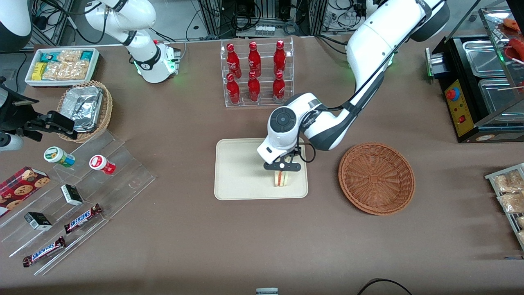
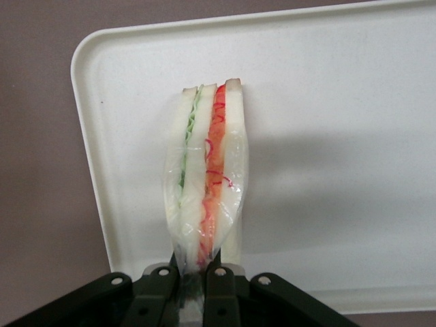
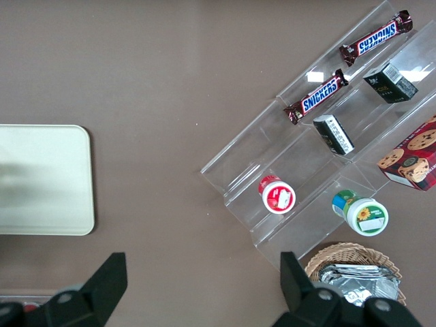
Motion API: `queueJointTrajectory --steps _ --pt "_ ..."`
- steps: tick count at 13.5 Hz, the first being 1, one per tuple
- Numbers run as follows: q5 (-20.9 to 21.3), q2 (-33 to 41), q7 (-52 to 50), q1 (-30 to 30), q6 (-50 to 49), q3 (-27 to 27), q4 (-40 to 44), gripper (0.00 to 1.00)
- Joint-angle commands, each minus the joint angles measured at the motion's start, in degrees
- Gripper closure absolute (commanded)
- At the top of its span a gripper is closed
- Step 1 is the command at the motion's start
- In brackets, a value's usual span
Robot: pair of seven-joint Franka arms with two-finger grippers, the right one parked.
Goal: Place sandwich from basket to tray
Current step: 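Lower the sandwich onto the tray and open the left gripper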
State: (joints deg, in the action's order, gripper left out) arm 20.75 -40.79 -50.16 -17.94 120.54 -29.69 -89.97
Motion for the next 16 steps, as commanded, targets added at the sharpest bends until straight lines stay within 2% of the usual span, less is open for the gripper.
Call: queueJointTrajectory --steps 1,3,4,5,6,16 --pt "1.9 -2.4 -2.2 -1.5 -0.6 0.7 3.5 0.95" --pt "1.9 -2.5 -2.2 -1.5 -0.6 0.7 3.6 0.54" --pt "1.8 -2.5 -2.2 -1.5 -0.6 0.7 3.6 0.4" --pt "1.8 -2.5 -2.2 -1.5 -0.6 0.7 3.6 0.17" --pt "1.8 -2.5 -2.3 -1.5 -0.6 0.7 3.6 0.01" --pt "1.0 -0.1 -8.5 -0.8 -3.5 0.6 8.6 0.0"
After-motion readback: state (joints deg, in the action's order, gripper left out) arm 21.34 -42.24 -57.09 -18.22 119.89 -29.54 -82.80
